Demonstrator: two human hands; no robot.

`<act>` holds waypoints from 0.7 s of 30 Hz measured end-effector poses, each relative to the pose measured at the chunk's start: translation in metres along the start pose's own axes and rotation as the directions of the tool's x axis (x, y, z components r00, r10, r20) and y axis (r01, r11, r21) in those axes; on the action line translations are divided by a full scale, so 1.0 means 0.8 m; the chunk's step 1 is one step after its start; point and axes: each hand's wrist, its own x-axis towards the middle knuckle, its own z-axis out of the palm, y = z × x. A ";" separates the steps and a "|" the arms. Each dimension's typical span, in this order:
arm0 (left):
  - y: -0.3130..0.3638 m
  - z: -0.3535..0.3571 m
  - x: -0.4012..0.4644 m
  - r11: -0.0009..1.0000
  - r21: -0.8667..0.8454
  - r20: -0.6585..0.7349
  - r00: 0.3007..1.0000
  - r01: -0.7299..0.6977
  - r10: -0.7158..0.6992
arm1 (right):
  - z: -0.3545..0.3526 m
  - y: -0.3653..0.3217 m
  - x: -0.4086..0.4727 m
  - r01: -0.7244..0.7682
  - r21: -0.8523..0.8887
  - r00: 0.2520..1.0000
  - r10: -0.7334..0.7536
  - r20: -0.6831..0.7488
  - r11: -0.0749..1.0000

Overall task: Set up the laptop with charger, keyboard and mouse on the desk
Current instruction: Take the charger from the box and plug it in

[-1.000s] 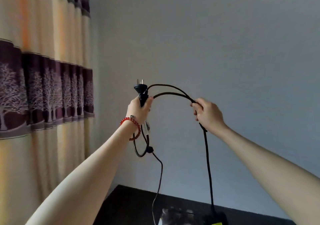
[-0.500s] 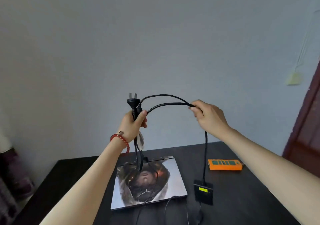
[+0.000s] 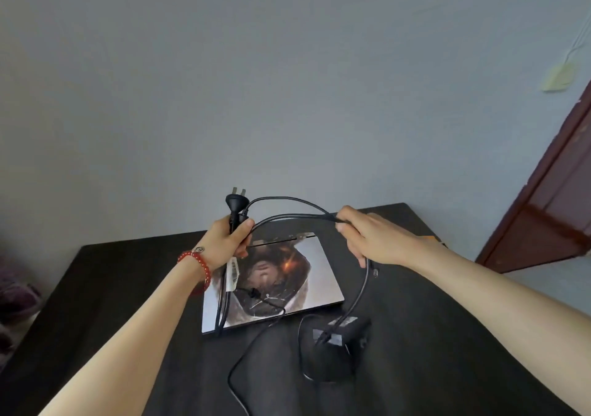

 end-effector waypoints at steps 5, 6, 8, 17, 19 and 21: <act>-0.043 -0.008 -0.007 0.982 0.169 -0.027 0.997 0.080 -0.076 | 0.067 0.015 0.017 -0.037 0.130 0.975 0.007 0.221 0.991; -0.054 -0.008 -0.009 0.972 0.214 -0.041 0.995 0.094 -0.087 | 0.080 0.020 0.021 -0.052 0.145 0.964 0.012 0.265 0.988; -0.074 -0.009 -0.013 0.949 0.291 -0.047 0.993 0.120 -0.111 | 0.097 0.031 0.029 -0.108 0.194 0.950 0.043 0.310 0.975; -0.147 0.010 -0.032 0.907 0.304 0.041 0.947 0.292 -0.319 | 0.153 0.092 0.070 -0.141 -0.176 0.989 0.146 0.018 0.974; -0.162 0.018 -0.031 0.881 0.311 0.056 0.919 0.356 -0.391 | 0.160 0.096 0.080 -0.164 -0.281 0.986 0.159 -0.041 0.946; -0.170 0.022 -0.033 0.871 0.259 0.077 0.890 0.417 -0.449 | 0.165 0.095 0.086 -0.180 -0.393 0.983 0.153 -0.099 0.902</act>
